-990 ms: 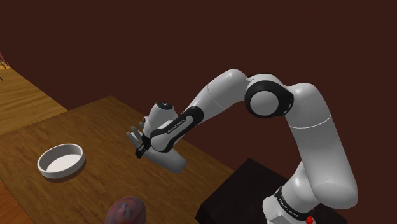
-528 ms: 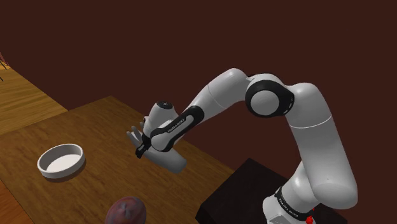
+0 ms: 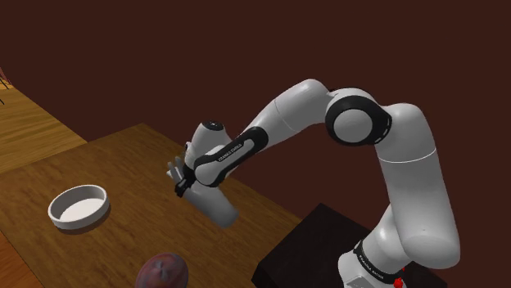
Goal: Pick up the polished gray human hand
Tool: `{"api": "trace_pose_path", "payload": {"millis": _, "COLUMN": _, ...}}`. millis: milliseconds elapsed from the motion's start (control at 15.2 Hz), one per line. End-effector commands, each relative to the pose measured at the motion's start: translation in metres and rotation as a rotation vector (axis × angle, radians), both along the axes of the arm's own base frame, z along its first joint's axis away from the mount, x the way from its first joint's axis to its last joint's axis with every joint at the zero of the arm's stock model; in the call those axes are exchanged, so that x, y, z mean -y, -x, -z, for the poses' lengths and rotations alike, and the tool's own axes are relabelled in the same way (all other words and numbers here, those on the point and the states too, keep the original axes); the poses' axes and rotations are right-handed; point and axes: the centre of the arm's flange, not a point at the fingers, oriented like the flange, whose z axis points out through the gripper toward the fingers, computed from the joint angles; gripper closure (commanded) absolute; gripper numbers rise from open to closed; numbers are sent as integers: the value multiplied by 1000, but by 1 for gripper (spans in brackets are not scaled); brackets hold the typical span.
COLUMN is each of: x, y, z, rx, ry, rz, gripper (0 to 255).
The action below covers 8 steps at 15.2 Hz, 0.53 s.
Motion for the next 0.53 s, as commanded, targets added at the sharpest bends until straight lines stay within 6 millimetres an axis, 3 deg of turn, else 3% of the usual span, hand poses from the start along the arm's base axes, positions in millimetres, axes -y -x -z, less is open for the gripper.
{"api": "trace_pose_path", "payload": {"millis": 0, "x": 0, "y": 1, "z": -13, "rx": 2, "ry": -1, "rz": 0, "gripper": 255}}
{"api": "trace_pose_path", "payload": {"millis": 330, "x": 0, "y": 1, "z": -40, "rx": 2, "ry": -1, "rz": 0, "gripper": 255}}
{"api": "trace_pose_path", "payload": {"millis": 462, "x": 0, "y": 1, "z": -40, "rx": 2, "ry": -1, "rz": 0, "gripper": 255}}
